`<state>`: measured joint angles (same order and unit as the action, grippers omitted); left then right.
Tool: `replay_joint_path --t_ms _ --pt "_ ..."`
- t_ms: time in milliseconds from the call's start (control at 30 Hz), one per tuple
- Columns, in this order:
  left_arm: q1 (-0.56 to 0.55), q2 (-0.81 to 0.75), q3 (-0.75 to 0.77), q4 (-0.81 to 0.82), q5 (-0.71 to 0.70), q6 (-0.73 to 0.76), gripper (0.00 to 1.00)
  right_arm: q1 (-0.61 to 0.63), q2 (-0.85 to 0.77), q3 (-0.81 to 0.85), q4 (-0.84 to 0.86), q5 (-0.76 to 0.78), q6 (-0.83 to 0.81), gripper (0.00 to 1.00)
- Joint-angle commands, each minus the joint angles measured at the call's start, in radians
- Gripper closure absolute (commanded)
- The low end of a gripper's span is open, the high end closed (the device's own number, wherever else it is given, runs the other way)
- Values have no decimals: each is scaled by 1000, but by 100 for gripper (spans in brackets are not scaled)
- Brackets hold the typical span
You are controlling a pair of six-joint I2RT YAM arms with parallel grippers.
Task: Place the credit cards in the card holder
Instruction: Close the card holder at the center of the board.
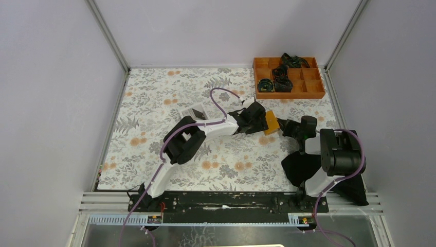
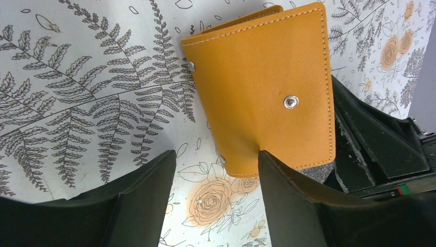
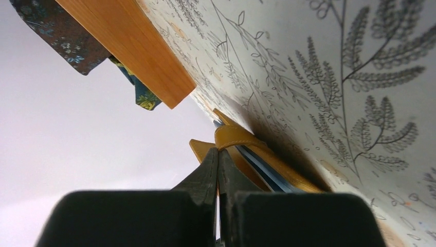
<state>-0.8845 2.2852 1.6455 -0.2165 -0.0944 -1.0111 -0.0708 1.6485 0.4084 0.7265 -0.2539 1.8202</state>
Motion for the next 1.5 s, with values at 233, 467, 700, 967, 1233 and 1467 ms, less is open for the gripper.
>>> replay_joint_path --t_ms 233,467,700,967,1233,1467 --pt "-2 234 -93 -415 11 55 30 68 3 -22 94 27 303 100" --pt "-2 246 -61 -432 4 67 30 110 6 -58 135 68 425 100" --pt "-2 251 -54 -432 3 73 30 126 44 -104 212 91 498 100" --pt "-1 253 -57 -431 1 86 30 127 21 -111 192 118 508 100" --pt "-1 258 -64 -432 -2 98 30 134 37 -137 231 152 585 100" --pt "6 248 -70 -429 -12 101 30 153 63 -136 264 179 645 100"
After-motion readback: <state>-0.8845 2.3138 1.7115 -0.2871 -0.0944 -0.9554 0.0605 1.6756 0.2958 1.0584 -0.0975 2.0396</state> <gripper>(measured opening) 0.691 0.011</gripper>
